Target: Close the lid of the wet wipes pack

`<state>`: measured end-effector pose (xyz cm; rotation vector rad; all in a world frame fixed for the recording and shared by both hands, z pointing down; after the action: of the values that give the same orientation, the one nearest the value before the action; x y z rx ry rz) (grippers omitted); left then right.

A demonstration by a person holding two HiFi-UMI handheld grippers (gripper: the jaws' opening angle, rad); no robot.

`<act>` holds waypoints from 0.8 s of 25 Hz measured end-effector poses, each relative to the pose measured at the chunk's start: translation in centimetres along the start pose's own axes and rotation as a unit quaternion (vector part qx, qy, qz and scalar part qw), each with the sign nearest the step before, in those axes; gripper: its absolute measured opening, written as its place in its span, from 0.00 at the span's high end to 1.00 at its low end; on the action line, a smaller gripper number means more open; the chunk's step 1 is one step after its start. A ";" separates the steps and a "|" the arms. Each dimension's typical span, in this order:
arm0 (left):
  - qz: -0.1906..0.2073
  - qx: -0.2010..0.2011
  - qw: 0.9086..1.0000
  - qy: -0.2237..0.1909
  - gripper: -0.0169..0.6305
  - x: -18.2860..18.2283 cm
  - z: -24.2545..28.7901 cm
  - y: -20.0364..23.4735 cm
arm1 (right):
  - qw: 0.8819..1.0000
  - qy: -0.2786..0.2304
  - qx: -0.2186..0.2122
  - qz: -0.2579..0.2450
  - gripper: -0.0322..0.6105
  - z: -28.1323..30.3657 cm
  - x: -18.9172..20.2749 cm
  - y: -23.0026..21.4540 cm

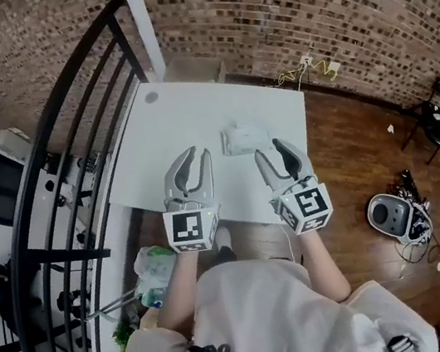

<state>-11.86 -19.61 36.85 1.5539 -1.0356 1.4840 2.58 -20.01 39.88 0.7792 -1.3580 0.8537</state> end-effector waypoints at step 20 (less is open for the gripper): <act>-0.094 0.093 0.971 0.201 0.84 17.6 12.5 0.1 | 0.981 0.189 -0.036 0.003 0.74 13.5 10.8 -11.8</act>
<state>-6.81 -32.13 53.68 1.3520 -0.5157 1.7047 6.42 -36.87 51.75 0.5235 -1.0465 0.9014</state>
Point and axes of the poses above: the fingertips, and each gripper's own axes: z forward along the fingers, y to its left, x out of its underside, the point moved 1 cm from there along -z, backward along the fingers, and after that the axes turned 2 degrees about x, right-handed, at the moved point
